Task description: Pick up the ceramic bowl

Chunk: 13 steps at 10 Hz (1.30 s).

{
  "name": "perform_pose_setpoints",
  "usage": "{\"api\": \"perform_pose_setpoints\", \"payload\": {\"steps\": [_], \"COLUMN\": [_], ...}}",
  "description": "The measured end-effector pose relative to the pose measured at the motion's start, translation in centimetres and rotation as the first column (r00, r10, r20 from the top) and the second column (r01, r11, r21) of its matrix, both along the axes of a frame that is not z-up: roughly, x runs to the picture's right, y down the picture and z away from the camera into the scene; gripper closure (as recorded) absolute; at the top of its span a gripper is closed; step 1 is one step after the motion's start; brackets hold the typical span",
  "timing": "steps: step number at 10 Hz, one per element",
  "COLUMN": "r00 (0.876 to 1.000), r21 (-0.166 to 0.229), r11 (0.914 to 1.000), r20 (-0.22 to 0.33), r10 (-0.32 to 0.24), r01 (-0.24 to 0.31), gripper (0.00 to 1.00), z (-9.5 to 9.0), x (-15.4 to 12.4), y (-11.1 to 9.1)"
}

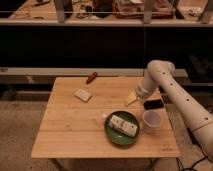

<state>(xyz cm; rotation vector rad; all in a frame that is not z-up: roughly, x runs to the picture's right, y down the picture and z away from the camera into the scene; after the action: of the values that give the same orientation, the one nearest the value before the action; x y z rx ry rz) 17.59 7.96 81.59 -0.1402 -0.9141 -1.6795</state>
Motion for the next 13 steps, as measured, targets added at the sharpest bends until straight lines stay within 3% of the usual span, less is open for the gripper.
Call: {"api": "perform_pose_setpoints", "payload": {"steps": [1, 2, 7, 13], "r00": [1.0, 1.0, 0.997, 0.984], "r21": [-0.01, -0.016, -0.017, 0.009], "r11": [0.9999, 0.9999, 0.9967, 0.9886], "r20": [0.014, 0.022, 0.019, 0.092], "r10": [0.003, -0.001, -0.08, -0.151], "r01": [-0.003, 0.002, 0.08, 0.151], "gripper": [0.57, 0.58, 0.58, 0.58], "z": [0.3, 0.3, 0.8, 1.0], "x": [0.2, 0.2, 1.0, -0.8], "y": [0.3, 0.7, 2.2, 3.9]}}
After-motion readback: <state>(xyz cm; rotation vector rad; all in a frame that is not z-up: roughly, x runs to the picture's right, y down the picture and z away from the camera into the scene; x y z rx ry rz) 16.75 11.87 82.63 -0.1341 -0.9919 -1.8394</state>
